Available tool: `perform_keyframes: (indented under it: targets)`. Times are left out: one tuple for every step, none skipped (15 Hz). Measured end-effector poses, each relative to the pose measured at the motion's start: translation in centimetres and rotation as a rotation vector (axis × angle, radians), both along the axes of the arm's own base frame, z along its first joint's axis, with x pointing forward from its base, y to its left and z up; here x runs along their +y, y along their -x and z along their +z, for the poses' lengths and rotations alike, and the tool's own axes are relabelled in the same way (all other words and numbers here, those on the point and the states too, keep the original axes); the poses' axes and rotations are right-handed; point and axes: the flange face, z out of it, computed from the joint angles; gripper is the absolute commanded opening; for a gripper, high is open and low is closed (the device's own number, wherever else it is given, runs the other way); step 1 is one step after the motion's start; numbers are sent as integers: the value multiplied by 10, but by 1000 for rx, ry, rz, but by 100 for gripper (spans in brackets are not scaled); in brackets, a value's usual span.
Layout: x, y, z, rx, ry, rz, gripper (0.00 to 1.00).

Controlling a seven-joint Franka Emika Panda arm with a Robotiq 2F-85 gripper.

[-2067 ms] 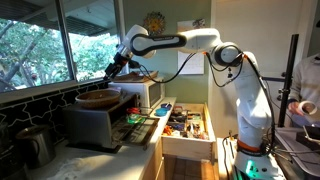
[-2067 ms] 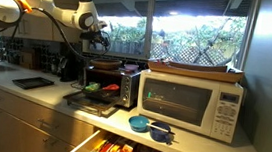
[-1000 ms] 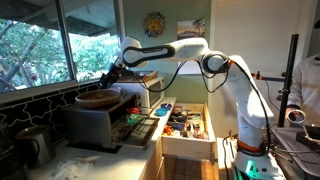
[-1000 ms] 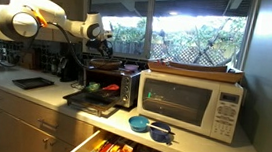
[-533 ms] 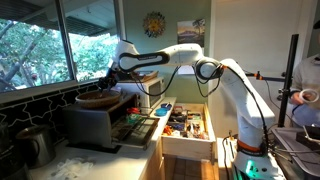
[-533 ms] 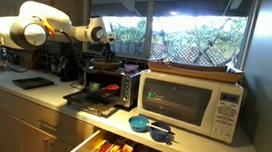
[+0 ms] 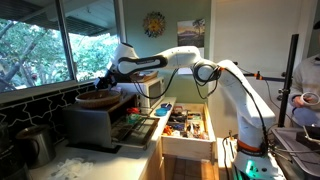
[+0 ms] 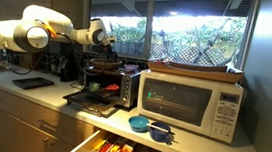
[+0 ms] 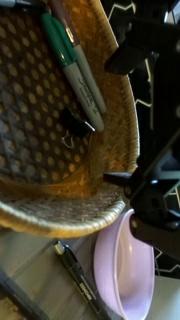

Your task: Remove the clip from the basket

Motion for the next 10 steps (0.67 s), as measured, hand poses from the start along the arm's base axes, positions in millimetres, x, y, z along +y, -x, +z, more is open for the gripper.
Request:
perform_keyframes:
  targets:
    - [0, -3, -6, -2, -11, -17, 78]
    - [1, -6, -13, 1, -19, -30, 69]
    - [2, -7, -19, 9, -26, -40, 72]
    - [3, -8, -24, 15, -32, -48, 70]
    - [5, -9, -27, 20, -36, -53, 62]
    - [6, -10, -30, 23, -40, -58, 64]
    - [7, -10, -31, 25, -46, -64, 65]
    - [8, -10, -32, 26, -49, -68, 61]
    - [9, -10, -32, 25, -55, -76, 63]
    - [9, -11, -31, 22, -59, -82, 60]
